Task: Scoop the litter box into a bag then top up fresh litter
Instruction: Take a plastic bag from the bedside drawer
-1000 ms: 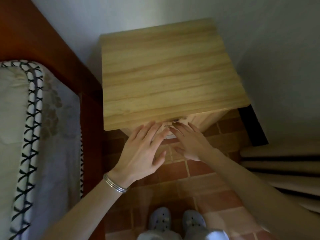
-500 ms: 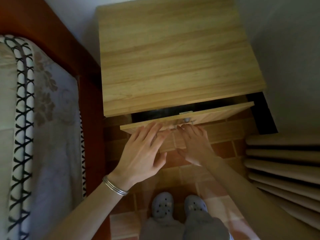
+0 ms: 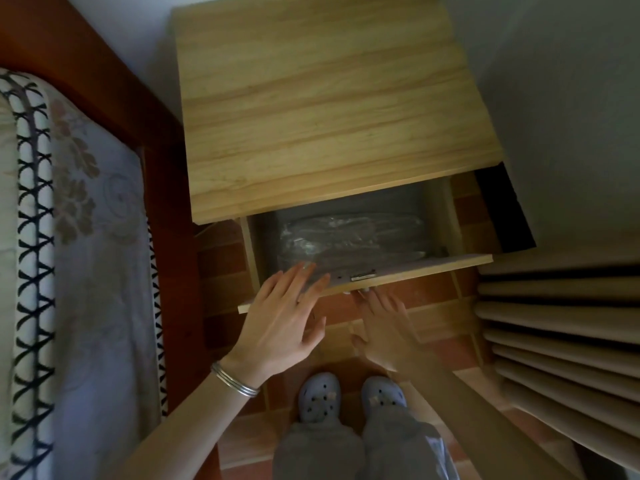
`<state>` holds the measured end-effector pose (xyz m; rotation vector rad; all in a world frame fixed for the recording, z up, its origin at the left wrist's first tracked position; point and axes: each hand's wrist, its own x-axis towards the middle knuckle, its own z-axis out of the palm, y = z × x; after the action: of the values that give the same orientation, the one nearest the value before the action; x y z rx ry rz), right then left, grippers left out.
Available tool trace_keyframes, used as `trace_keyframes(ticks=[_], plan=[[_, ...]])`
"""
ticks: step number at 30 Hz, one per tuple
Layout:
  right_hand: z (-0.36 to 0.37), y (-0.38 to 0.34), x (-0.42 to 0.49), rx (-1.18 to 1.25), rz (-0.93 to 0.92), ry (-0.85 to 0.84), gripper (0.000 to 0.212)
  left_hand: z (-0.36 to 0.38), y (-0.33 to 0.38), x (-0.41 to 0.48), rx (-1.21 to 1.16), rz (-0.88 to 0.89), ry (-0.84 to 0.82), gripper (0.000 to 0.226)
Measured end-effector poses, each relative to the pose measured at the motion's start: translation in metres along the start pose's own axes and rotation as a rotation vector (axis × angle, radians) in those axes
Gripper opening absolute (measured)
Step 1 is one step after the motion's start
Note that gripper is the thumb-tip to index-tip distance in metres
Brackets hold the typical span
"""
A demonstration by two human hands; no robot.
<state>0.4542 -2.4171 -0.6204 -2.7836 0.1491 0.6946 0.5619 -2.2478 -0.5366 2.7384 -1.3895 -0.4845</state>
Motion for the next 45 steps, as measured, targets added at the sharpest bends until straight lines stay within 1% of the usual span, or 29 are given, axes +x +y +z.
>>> trace_keyframes(ticks=[2,3,4,6,8,9,11,13,14,16,18,21,22,23,26,28,30,32,34,36,38,40,43,45], plan=[[-0.006,-0.005,-0.008,0.059,-0.030,0.002,0.071,0.002,-0.001,0.006,0.004,-0.005,0.002,0.055],[-0.011,-0.007,-0.015,0.099,-0.053,0.040,0.062,0.003,-0.002,0.010,0.001,-0.010,0.009,0.055],[-0.019,-0.008,-0.024,0.129,-0.084,0.119,0.051,0.003,-0.003,0.013,-0.004,-0.018,0.019,0.055],[-0.035,-0.010,-0.041,0.156,-0.109,0.339,0.033,0.002,-0.008,0.021,-0.006,-0.032,0.035,0.055],[-0.051,-0.002,-0.049,0.214,-0.092,0.566,0.030,0.003,-0.014,0.030,-0.007,-0.048,0.033,0.055],[-0.058,0.005,-0.048,0.248,-0.078,0.632,0.030,0.004,-0.017,0.036,-0.017,-0.063,0.028,0.055],[-0.073,0.018,-0.034,0.251,-0.039,0.676,0.032,0.006,-0.023,0.045,-0.037,-0.091,0.018,0.055],[-0.089,0.024,-0.009,0.258,0.009,0.642,0.032,0.008,-0.025,0.051,-0.047,-0.103,0.015,0.055],[-0.095,0.023,0.006,0.283,0.043,0.568,0.036,0.009,-0.025,0.051,-0.052,-0.106,0.020,0.055],[-0.103,0.021,0.037,0.293,0.068,0.340,0.049,0.009,-0.023,0.048,-0.068,-0.106,0.047,0.053],[-0.104,0.021,0.068,0.180,0.011,0.128,0.062,0.010,-0.022,0.042,-0.087,-0.110,0.076,0.051],[-0.099,0.022,0.105,0.035,-0.009,-0.089,0.077,0.015,-0.022,0.030,-0.093,-0.129,0.093,0.051],[-0.095,0.021,0.114,0.012,0.019,-0.127,0.076,0.018,-0.023,0.025,-0.098,-0.135,0.089,0.051],[-0.090,0.020,0.121,-0.013,0.064,-0.154,0.070,0.020,-0.024,0.022,-0.105,-0.138,0.083,0.051],[-0.080,0.016,0.128,-0.120,0.170,-0.235,0.034,0.024,-0.026,0.013,-0.112,-0.142,0.090,0.052],[-0.079,0.014,0.123,-0.077,0.156,-0.211,0.022,0.021,-0.027,0.009,-0.119,-0.134,0.106,0.053],[-0.091,0.011,0.110,0.067,0.115,-0.136,0.012,0.014,-0.027,0.008,-0.123,-0.128,0.138,0.056],[-0.109,0.007,0.093,0.179,0.026,0.010,0.006,0.004,-0.026,0.009,-0.123,-0.119,0.180,0.059],[-0.127,0.001,0.071,0.209,-0.129,0.206,0.005,-0.009,-0.023,0.012,-0.119,-0.103,0.222,0.064],[-0.142,-0.002,0.048,0.218,-0.242,0.320,0.007,-0.025,-0.017,0.015,-0.110,-0.087,0.269,0.068],[-0.152,-0.001,0.025,0.247,-0.297,0.352,0.007,-0.041,-0.009,0.019,-0.097,-0.060,0.309,0.074],[-0.162,0.000,0.002,0.283,-0.300,0.340,0.003,-0.056,0.000,0.018,-0.073,-0.025,0.318,0.081],[-0.169,0.004,-0.032,0.339,-0.262,0.402,0.014,-0.072,0.013,0.012,-0.021,0.045,0.276,0.085],[-0.169,0.009,-0.051,0.453,-0.208,0.410,0.025,-0.073,0.021,0.005,-0.014,0.093,0.259,0.079]])
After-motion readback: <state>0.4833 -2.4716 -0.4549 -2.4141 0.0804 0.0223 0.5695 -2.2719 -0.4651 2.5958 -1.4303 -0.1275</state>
